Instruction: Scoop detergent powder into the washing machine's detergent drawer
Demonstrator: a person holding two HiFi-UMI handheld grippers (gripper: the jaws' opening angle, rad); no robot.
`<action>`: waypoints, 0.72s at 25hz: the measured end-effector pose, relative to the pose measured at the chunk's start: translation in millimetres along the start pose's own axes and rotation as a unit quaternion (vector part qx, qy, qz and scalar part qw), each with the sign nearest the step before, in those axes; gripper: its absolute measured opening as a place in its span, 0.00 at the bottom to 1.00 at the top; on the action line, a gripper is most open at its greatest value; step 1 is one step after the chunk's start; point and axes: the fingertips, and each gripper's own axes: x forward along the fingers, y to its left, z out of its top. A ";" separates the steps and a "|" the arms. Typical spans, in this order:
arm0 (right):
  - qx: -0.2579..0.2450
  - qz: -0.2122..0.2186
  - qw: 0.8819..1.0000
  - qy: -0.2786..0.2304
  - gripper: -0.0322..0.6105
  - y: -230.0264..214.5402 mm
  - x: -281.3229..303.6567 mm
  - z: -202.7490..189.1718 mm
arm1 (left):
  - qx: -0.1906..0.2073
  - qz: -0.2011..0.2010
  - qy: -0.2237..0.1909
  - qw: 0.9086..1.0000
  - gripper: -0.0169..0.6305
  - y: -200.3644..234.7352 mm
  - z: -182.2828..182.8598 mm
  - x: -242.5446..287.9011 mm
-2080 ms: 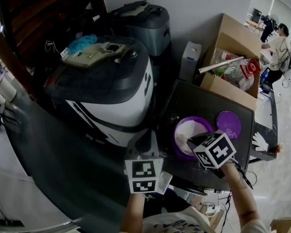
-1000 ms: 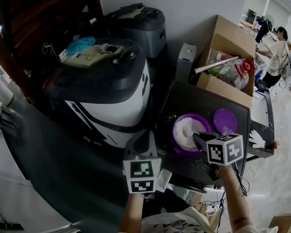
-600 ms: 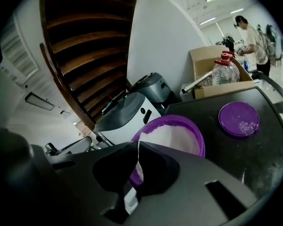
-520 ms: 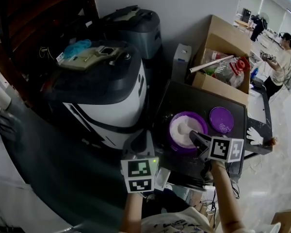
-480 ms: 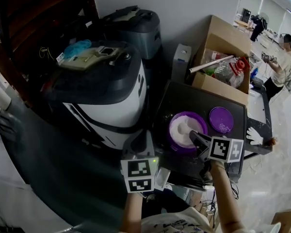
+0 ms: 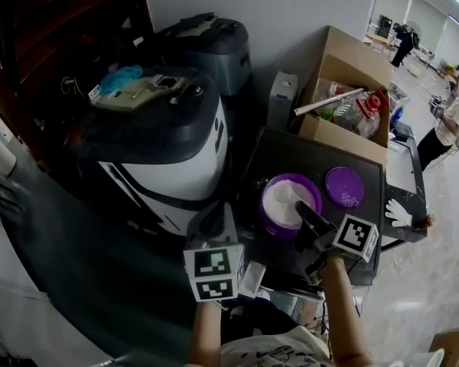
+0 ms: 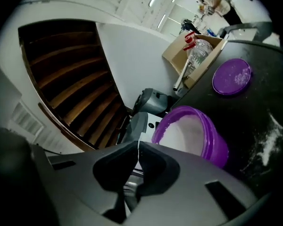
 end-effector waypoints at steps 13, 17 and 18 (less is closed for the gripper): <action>0.029 0.052 0.998 -0.016 0.08 32.0 0.5 -18.1 | 0.001 0.012 -0.004 1.000 0.03 11.8 -1.4 -17.5; 0.022 0.067 0.997 -0.001 0.08 43.3 6.7 -31.3 | -0.006 0.028 -0.005 1.000 0.03 26.1 -5.9 -27.3; 0.024 0.070 0.997 0.003 0.08 45.3 8.4 -35.0 | -0.008 0.032 -0.006 0.999 0.03 29.9 -6.9 -29.9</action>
